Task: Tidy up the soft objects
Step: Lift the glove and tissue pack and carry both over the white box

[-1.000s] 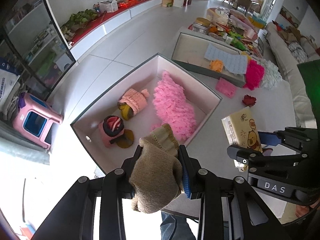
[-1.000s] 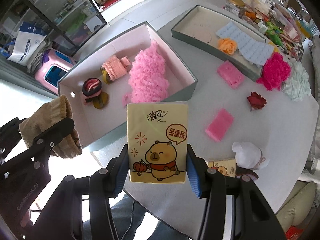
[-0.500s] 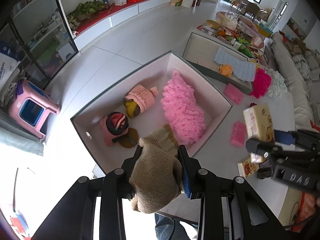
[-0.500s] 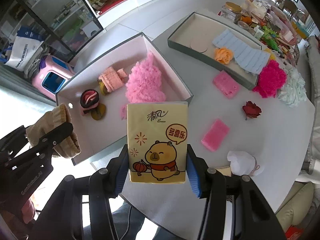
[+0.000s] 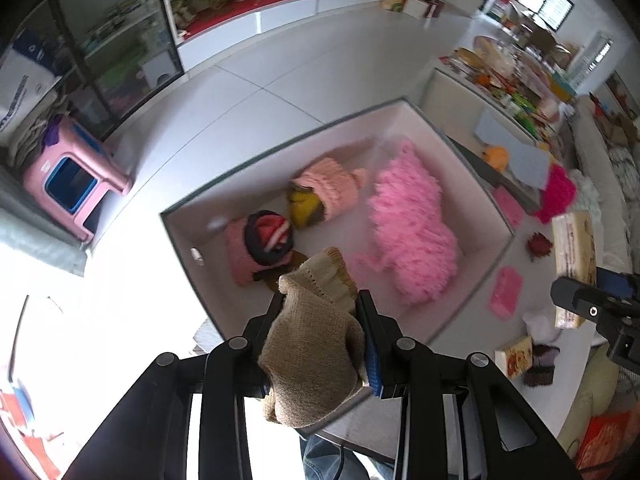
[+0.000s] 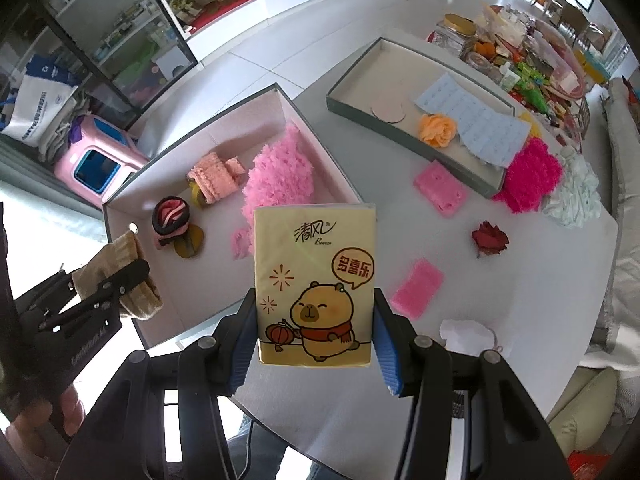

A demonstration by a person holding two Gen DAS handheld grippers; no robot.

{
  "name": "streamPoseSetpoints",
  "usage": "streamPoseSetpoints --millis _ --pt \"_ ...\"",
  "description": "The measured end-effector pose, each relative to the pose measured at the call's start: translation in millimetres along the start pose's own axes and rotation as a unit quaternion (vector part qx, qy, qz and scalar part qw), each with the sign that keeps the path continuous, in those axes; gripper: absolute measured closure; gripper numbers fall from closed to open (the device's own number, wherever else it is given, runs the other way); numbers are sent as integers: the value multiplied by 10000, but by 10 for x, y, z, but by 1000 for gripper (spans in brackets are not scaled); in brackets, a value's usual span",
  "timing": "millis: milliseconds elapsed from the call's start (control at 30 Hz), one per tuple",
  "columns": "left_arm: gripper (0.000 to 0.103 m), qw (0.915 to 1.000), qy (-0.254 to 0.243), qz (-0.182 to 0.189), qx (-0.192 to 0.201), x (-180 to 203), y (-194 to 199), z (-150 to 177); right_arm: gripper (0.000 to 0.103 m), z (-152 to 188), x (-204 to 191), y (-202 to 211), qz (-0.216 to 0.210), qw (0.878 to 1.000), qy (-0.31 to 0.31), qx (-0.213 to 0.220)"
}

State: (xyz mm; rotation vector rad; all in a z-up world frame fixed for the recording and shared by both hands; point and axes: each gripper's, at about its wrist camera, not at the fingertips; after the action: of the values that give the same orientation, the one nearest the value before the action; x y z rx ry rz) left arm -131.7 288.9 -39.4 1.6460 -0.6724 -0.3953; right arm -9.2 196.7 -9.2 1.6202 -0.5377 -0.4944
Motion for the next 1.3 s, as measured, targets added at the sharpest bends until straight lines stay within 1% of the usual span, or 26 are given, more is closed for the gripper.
streamPoseSetpoints --millis 200,467,667,767,933,1100,1300 --pt "68 9999 146 -45 -22 -153 -57 -31 47 -130 -183 -92 -21 9997 207 -100" --pt "68 9997 185 -82 -115 -172 -203 -115 47 -244 -534 -313 -155 9983 482 -296" --pt "68 9992 181 -308 -175 -203 -323 -164 47 -329 -747 -520 -275 9964 604 -529" --pt "68 9989 212 -345 -218 -231 -375 -178 47 -377 -763 -635 -386 9959 440 -689" --pt "68 9987 237 -353 -280 -267 -451 -196 47 -416 -804 -753 -314 9952 470 -797" --pt "68 9984 218 -380 -344 -279 -516 -213 47 -453 -796 -874 -383 9938 332 -988" --pt "68 9984 209 -365 -389 -280 -551 -244 47 -465 -822 -976 -363 9924 387 -1113"
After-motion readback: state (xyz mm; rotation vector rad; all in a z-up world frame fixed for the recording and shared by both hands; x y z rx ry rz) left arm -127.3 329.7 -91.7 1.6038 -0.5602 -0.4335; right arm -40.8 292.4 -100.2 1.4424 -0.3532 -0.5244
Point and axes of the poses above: each gripper's, at about its wrist camera, not at the fingertips, and y roughly against the way its jaws point, x to its right, z to its underside, and after that the axes turned 7 degrees about -x, right-handed
